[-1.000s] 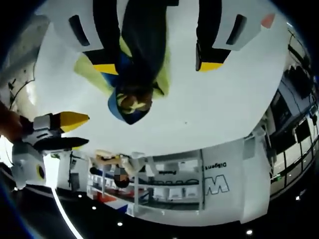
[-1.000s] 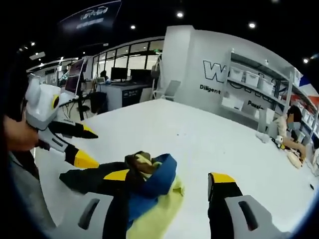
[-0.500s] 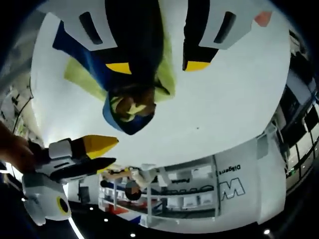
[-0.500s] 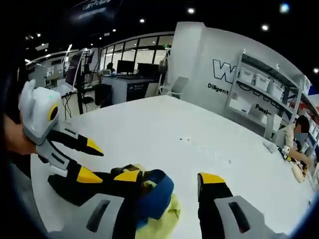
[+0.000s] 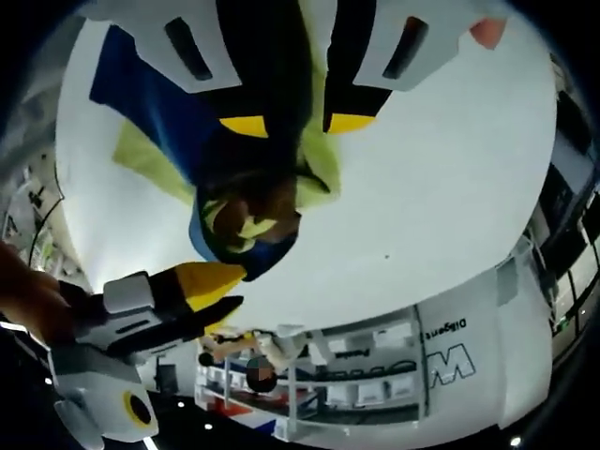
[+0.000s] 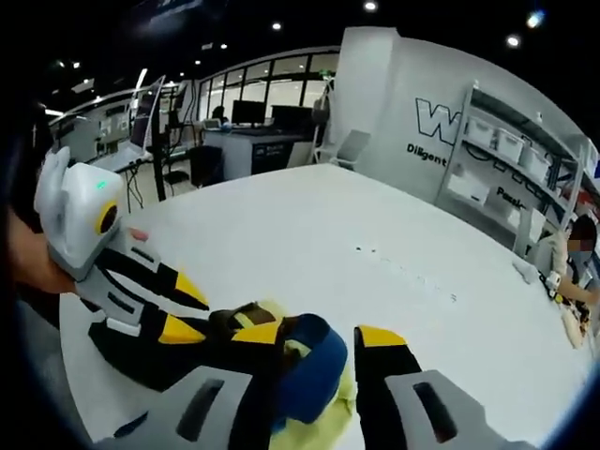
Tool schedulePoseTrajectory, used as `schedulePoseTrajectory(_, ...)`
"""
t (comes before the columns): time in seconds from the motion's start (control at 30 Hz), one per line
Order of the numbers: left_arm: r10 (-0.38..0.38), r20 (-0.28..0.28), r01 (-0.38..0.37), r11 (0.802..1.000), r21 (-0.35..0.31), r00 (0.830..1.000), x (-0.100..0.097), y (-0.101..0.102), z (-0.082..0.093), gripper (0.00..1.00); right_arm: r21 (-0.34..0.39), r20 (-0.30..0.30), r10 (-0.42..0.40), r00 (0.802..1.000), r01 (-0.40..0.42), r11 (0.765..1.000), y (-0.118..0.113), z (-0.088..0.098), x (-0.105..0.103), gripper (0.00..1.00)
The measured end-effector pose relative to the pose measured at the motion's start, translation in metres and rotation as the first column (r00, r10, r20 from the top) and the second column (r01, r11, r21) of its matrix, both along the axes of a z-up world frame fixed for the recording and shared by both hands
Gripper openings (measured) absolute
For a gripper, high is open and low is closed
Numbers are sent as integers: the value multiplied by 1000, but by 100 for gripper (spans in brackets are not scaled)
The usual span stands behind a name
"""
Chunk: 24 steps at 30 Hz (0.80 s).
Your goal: Fold the garment on the visible template until the final outline fits inside the template.
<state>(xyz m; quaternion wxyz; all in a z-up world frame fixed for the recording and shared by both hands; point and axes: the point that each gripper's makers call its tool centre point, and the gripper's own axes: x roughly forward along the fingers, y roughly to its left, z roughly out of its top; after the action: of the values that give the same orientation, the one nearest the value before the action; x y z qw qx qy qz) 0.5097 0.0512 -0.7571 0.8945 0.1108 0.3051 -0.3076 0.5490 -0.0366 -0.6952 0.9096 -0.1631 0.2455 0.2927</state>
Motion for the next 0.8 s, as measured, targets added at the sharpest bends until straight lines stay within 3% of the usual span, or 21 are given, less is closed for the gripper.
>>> schedulePoseTrajectory(0.2,-9,-12,9,1000,-13,1000,1,-6,-3,9,-8,-20,-1,1000,1,1000,-2,-9,4,25)
schedulePoseTrajectory(0.5,-12,-25,12,1000,-19,1000,2,-12,-7,9,-15,-51,-6,999,5,1000,1,-18,10,23)
schedulePoseTrajectory(0.6,-13,-32,13,1000,-14,999,1,-12,-10,8,-54,-68,-21,997,17,998,-5,-25,11,19)
schedulePoseTrajectory(0.8,-16,-45,16,1000,-5,999,0,-11,-13,5,-49,-88,-38,995,34,998,-14,-29,10,13)
